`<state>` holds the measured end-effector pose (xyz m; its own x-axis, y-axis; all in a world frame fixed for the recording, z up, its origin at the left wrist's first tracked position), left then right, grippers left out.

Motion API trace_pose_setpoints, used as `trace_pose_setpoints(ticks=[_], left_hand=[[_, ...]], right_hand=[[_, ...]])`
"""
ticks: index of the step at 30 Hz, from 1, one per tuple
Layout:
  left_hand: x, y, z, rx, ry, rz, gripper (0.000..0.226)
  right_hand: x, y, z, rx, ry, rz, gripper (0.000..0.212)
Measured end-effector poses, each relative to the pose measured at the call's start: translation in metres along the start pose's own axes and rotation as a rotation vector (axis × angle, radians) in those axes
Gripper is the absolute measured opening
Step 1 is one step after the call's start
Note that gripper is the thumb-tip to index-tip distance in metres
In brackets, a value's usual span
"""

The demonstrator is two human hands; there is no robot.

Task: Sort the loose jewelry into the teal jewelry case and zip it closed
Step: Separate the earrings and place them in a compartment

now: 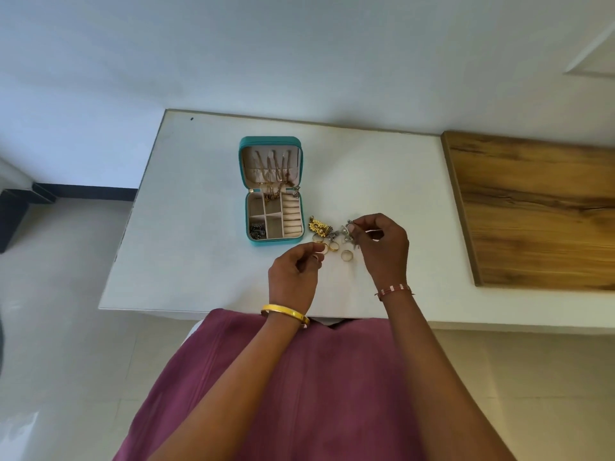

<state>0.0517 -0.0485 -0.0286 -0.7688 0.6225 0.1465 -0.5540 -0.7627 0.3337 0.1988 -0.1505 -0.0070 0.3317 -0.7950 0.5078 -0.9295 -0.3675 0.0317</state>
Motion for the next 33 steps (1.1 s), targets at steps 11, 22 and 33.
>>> trace_pose_setpoints(ticks=[11,22,33], left_hand=[[0.02,0.047,0.039,-0.104,0.076,-0.017,0.023],[0.038,0.088,0.076,-0.237,0.059,-0.065,0.025],[0.069,0.126,0.091,-0.3,0.148,-0.052,0.015]], right_hand=[[0.019,0.071,-0.053,-0.051,-0.32,-0.079,0.012],[0.031,0.119,-0.101,0.029,-0.273,-0.202,0.003],[0.04,0.152,-0.139,0.126,-0.258,-0.229,0.011]])
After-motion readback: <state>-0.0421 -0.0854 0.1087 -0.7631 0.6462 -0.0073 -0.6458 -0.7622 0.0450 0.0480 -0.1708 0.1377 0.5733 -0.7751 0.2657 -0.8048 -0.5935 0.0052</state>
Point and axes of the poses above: each hand's wrist, its own y-axis away from the middle knuckle, its own x-axis out of the back of the hand, z = x × y, the point moved 9 cm from there along -y, towards the middle knuckle, and after that the axes turned 5 degrees about y, right-handed, at the moved point
